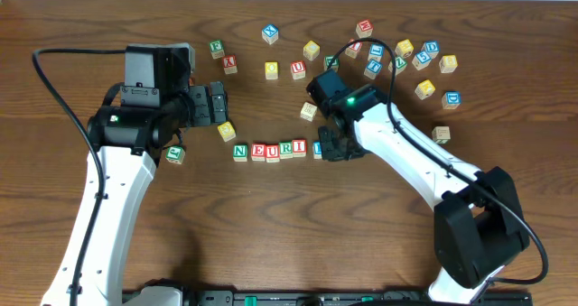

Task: Spell out NEURIPS
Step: 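Open the right gripper to release the S block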

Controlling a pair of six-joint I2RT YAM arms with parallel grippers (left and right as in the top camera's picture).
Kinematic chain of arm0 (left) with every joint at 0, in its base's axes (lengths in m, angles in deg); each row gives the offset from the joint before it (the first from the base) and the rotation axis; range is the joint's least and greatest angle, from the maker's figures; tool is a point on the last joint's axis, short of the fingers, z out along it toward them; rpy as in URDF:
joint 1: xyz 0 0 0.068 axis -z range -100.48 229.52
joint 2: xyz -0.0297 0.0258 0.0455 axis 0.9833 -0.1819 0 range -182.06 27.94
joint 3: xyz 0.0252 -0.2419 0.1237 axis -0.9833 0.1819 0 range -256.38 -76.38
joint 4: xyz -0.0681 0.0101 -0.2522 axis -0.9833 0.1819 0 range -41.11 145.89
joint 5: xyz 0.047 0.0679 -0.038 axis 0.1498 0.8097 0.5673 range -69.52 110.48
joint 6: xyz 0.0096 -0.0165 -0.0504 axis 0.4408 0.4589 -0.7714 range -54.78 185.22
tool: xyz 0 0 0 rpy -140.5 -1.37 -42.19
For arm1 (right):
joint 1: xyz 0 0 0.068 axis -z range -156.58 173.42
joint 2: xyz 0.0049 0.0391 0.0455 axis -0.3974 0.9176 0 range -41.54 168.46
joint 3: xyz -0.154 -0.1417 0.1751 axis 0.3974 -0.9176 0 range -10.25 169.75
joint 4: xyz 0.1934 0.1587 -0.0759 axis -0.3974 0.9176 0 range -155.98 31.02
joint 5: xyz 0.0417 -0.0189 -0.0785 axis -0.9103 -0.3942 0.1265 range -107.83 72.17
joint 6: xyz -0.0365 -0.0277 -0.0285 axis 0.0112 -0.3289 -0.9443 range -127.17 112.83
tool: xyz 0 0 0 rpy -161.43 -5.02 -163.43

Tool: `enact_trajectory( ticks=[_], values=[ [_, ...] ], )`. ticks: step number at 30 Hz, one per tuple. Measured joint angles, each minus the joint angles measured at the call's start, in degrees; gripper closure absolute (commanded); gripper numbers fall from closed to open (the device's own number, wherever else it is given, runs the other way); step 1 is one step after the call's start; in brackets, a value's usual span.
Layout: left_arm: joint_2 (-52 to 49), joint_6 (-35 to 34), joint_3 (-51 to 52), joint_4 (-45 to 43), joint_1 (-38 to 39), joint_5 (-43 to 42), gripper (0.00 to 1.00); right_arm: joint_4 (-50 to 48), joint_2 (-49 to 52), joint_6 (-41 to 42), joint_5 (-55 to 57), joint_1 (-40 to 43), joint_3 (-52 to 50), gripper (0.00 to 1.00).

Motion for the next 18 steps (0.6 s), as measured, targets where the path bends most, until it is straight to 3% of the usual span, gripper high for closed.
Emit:
enact_trajectory(
  ticks=[18],
  values=[
    [0.0, 0.0, 0.0, 0.0, 0.0, 0.0, 0.02, 1.2, 0.0, 4.2, 4.2, -1.8, 0.0, 0.92]
  ],
)
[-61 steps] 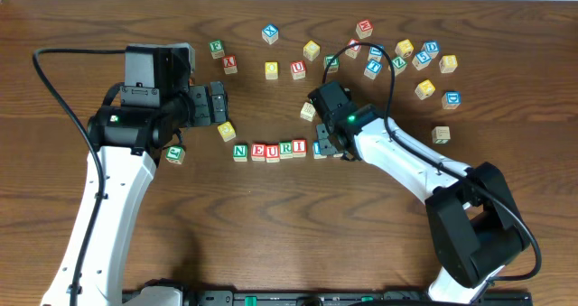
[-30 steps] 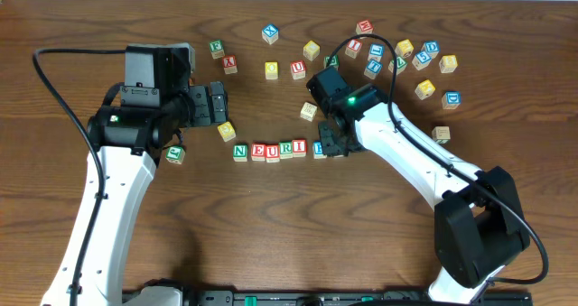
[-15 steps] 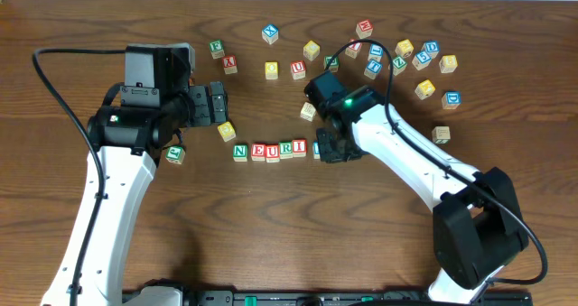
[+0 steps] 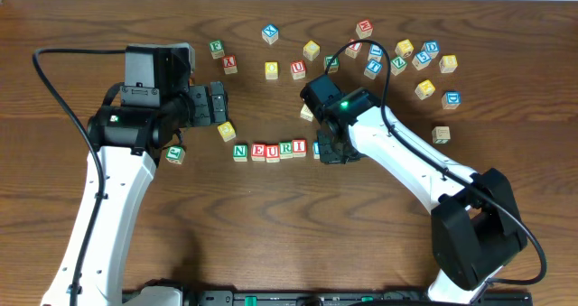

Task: Spell out NEURIPS
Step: 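Open the right gripper to release the S block, then raise the right gripper and move it back toward the rear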

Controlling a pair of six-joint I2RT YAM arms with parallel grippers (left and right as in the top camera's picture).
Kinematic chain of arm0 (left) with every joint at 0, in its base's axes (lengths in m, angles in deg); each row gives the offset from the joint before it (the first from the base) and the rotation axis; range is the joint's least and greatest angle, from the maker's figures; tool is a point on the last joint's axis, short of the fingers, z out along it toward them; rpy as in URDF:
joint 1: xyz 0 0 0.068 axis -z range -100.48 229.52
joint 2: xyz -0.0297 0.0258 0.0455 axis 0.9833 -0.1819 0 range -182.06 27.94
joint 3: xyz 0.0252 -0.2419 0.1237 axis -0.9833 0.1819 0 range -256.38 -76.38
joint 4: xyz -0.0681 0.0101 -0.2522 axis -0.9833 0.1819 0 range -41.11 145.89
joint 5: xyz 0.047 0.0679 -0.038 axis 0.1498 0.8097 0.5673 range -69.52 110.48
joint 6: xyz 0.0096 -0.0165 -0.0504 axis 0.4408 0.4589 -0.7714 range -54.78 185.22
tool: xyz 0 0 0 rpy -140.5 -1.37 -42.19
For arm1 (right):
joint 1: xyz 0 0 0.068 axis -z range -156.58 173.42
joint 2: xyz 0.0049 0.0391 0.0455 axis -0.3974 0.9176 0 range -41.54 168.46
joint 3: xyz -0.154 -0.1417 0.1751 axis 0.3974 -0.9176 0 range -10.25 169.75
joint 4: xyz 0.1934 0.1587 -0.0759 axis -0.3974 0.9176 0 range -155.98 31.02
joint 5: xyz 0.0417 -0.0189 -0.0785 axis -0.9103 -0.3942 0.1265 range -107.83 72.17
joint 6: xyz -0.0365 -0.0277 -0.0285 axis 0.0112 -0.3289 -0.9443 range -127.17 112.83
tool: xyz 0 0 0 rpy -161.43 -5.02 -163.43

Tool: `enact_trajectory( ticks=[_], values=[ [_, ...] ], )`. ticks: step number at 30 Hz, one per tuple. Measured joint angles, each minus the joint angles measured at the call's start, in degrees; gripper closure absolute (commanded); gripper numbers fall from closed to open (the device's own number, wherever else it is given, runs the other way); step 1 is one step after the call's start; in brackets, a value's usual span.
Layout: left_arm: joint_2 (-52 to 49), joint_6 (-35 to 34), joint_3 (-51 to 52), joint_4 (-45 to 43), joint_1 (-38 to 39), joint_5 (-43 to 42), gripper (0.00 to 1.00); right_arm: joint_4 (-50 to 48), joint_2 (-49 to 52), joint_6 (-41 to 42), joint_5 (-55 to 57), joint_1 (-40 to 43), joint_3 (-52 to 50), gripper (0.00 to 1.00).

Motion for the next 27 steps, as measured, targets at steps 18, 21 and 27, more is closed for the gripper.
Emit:
enact_trajectory(
  ticks=[18, 21, 27],
  values=[
    [0.0, 0.0, 0.0, 0.0, 0.0, 0.0, 0.02, -1.3, 0.0, 1.5, 6.7, -1.9, 0.9, 0.92],
    [0.0, 0.0, 0.0, 0.0, 0.0, 0.0, 0.02, 2.7, 0.0, 1.5, 9.6, 0.5, 4.1, 0.94],
    [0.0, 0.0, 0.0, 0.0, 0.0, 0.0, 0.02, 9.0, 0.0, 0.8, 13.8, 5.3, 14.3, 0.94]
  ],
)
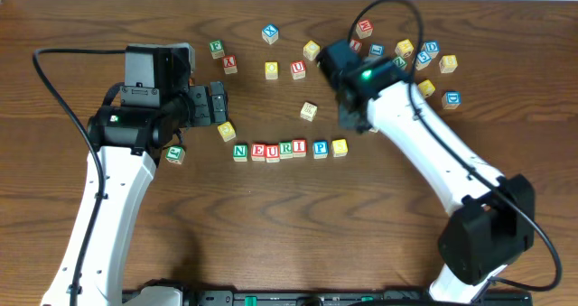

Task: Spell out NEURIPS
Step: 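Raise the right gripper and move it back toward the rear, then move the left gripper forward toward the blocks near the N block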

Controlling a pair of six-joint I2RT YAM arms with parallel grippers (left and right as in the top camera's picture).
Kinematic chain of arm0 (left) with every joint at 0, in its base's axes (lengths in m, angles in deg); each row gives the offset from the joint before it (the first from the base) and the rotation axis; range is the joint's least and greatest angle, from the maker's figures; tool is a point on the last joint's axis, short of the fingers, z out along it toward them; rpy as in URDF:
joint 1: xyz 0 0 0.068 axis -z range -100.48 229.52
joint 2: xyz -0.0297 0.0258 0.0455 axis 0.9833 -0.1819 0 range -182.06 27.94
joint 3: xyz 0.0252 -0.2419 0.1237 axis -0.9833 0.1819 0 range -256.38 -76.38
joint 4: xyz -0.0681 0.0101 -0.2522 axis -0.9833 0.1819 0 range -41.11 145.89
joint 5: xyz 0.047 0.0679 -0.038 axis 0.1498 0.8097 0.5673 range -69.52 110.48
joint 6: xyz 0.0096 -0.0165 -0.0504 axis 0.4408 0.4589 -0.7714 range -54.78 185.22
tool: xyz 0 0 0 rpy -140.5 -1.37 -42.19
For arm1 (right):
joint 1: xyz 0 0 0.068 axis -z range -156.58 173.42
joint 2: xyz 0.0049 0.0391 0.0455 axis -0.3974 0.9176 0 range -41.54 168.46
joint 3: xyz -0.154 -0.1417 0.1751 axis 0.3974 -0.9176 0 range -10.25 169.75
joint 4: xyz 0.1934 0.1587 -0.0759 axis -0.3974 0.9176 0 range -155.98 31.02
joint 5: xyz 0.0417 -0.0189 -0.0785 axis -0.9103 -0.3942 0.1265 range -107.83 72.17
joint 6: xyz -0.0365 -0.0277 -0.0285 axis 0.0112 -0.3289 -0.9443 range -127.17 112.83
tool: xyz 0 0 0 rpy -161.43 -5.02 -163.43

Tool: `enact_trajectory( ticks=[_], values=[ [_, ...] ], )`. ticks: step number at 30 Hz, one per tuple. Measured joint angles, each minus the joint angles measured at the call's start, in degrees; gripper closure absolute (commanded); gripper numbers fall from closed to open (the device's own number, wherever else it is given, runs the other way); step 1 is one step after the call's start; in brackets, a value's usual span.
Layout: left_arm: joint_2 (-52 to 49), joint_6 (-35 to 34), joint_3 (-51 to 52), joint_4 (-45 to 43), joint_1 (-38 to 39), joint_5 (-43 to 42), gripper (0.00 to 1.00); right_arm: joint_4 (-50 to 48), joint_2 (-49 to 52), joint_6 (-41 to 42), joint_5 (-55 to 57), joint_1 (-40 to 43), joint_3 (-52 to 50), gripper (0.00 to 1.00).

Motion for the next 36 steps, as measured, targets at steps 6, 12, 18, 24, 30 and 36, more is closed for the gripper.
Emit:
enact_trajectory(
  ticks=[6, 12, 18, 24, 30, 36],
  values=[
    [0.0, 0.0, 0.0, -0.8, 0.0, 0.0, 0.02, 4.2, 0.0, -1.2, 1.0, 2.7, 6.7, 0.98],
    [0.0, 0.0, 0.0, -1.5, 0.0, 0.0, 0.02, 5.4, 0.0, -2.8, 0.2, 3.0, 7.1, 0.99],
    [0.0, 0.0, 0.0, -1.6, 0.0, 0.0, 0.02, 4.5, 0.0, -3.1, -2.8, 3.8, 7.1, 0.99],
    [0.0, 0.0, 0.0, -1.6, 0.0, 0.2, 0.04, 1.6, 0.0, -3.1, -7.2, 5.3, 7.1, 0.99],
    [-0.9, -0.3, 0.0, -0.4, 0.0, 4.0, 0.5, 0.3, 0.0, -3.1, -11.0, 8.4, 7.1, 0.99],
    [-8.6, -0.3, -0.1, 1.9, 0.0, 6.8, 0.65, 0.3, 0.0, -3.1, -12.2, 10.3, 7.1, 0.99]
  ],
)
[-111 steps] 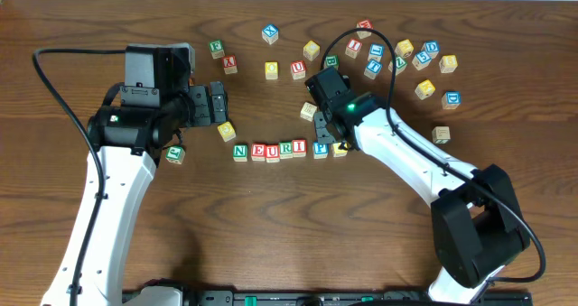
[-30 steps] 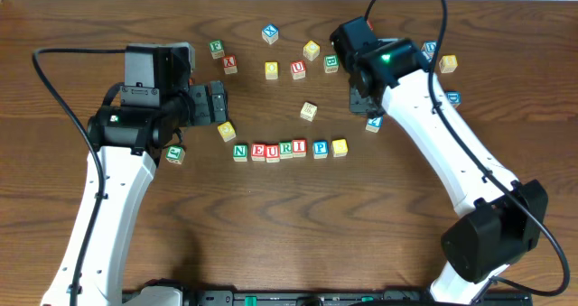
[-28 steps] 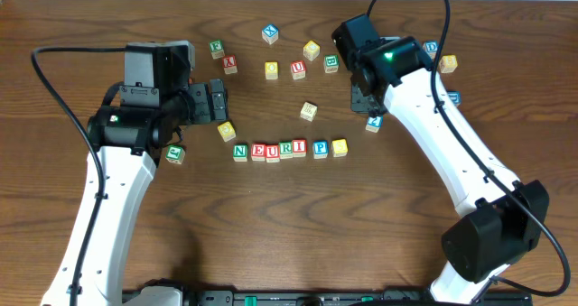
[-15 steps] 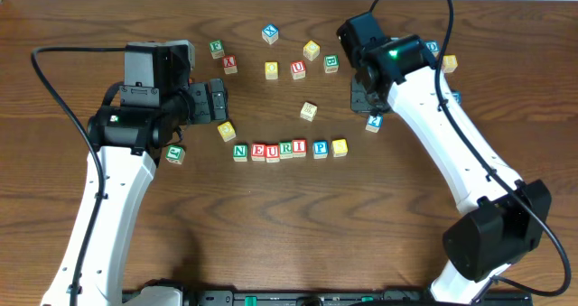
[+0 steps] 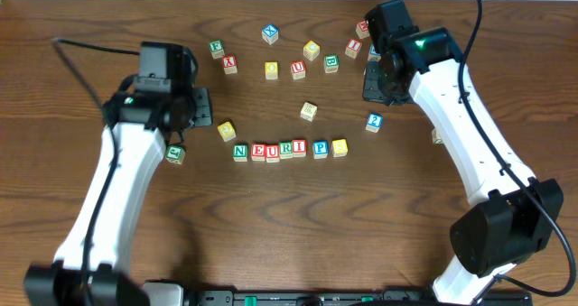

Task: Spell out NEURIPS
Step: 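Move the left gripper forward toward the blocks near the N block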

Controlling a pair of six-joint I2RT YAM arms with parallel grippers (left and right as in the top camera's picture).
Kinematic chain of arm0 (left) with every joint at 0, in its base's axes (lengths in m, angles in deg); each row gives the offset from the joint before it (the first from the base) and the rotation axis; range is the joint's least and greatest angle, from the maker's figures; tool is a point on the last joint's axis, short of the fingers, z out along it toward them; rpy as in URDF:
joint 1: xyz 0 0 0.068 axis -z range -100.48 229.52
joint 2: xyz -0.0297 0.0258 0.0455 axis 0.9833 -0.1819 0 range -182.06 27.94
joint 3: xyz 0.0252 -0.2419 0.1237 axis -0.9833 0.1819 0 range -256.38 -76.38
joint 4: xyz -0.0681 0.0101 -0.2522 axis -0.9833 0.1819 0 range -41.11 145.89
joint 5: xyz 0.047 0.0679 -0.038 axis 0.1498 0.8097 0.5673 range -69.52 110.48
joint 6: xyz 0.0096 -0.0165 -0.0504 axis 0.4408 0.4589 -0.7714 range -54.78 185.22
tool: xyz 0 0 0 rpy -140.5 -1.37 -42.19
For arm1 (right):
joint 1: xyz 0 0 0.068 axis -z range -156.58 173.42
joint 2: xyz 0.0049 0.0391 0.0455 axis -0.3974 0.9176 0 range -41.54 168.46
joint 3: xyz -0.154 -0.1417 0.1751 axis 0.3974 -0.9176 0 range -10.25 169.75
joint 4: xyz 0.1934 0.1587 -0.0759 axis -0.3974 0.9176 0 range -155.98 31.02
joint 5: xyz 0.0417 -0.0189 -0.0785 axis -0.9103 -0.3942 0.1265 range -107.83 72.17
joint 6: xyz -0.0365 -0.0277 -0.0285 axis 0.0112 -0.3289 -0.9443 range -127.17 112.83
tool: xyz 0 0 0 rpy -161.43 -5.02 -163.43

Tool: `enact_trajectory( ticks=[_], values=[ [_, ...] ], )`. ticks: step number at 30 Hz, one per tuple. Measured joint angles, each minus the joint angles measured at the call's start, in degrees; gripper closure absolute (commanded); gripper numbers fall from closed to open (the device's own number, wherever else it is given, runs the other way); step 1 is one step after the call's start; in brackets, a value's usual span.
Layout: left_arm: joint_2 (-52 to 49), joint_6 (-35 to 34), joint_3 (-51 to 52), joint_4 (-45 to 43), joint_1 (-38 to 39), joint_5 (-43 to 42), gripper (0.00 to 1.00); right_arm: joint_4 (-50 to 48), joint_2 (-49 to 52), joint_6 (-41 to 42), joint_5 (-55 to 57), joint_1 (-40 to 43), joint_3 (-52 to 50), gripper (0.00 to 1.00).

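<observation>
Letter blocks stand in a row at mid-table: N [image 5: 240, 151], E [image 5: 258, 151], U [image 5: 272, 151], R [image 5: 285, 149], I [image 5: 299, 147], P [image 5: 320, 148], then a yellow block [image 5: 339, 147] whose letter I cannot read. My right gripper [image 5: 376, 88] hangs over the loose blocks at the back right, well away from the row, and its fingers are hidden under the wrist. My left gripper [image 5: 200, 103] is at the left, behind a yellow block [image 5: 226, 131]. The view does not show how its jaws stand.
Loose blocks lie across the back, among them a blue one [image 5: 270, 33], a yellow one [image 5: 312, 50] and a green one [image 5: 330, 63]. A tan block [image 5: 309, 111] and a blue block [image 5: 373, 122] sit just behind the row. A green block [image 5: 175, 153] lies by the left arm.
My right gripper has moved from just behind the row's right end to the back right, over the loose blocks. My left arm has shifted and its gripper sits further left. The row is unchanged.
At first my right gripper was low at the right end of the row, which read NEURI with a block under the gripper. It was still there 2.1 s ago. Then it stood behind the row, with P and a yellow block in place. Now it is far back right.
</observation>
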Motion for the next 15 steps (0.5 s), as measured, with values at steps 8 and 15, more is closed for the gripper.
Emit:
enact_trajectory(
  ticks=[8, 15],
  values=[
    [-7.6, 0.0, 0.0, 1.4, 0.0, 0.9, 0.69, 0.0, 0.0, 0.0, -0.5, 0.3, 0.0, 0.99],
    [-9.5, -0.2, 0.0, 3.9, 0.0, 1.1, 0.74, -0.2, 0.0, 0.0, -0.7, 0.7, 0.0, 0.99]
  ],
)
